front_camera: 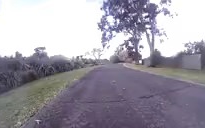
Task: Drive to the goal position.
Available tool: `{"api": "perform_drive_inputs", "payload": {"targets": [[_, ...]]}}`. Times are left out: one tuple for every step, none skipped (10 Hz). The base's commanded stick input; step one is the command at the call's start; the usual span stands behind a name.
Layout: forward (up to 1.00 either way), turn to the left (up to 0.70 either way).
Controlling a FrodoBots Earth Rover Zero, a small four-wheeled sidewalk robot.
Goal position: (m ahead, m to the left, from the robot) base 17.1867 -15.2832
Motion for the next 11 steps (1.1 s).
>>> {"api": "perform_drive_inputs", "payload": {"targets": [[0.85,0.0],[0.85,0.0],[0.85,0.0],[0.85,0.0],[0.85,-0.05],[0.85,-0.17],[0.85,-0.28],[0.85,-0.34],[0.85,-0.34],[0.85,-0.34],[0.85,-0.3]]}}
